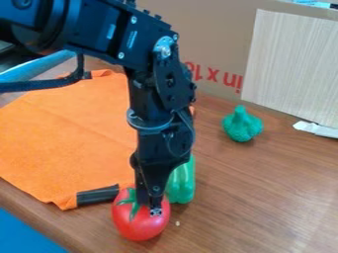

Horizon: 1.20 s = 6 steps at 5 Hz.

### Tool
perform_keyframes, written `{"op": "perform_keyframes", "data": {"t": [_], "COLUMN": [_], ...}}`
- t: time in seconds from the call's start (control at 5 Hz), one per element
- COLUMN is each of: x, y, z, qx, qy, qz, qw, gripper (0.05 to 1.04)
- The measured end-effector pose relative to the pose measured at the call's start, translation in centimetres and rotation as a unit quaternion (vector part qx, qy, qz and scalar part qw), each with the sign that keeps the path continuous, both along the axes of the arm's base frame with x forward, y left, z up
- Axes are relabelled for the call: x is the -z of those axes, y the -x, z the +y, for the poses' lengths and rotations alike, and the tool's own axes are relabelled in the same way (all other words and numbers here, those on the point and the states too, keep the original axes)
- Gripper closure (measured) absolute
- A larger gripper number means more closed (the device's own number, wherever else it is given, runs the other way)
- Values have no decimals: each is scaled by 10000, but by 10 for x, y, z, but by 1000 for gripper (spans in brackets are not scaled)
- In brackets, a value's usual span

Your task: Move the red object to the top right edge of the cloth

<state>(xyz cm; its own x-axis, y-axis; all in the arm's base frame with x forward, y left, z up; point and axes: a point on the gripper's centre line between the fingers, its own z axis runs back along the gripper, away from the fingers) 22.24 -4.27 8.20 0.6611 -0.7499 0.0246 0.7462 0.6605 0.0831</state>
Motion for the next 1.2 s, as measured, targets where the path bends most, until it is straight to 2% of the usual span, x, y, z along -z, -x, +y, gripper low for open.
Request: {"op": "perform_keyframes", "data": {"t": [0.4,0.8,1.0,1.2], "x": [-6,-39,-51,-52], "y": [-3,-38,-61,-85], "z": [11,46,63,77], "qx": [-268,-1115,-1535,-1947], "qy": [-27,310,514,661], "qz": [-81,-207,-210,-196], "qw": [9996,9931,9866,9784], "gripper": [1030,1030,1030,1030]}}
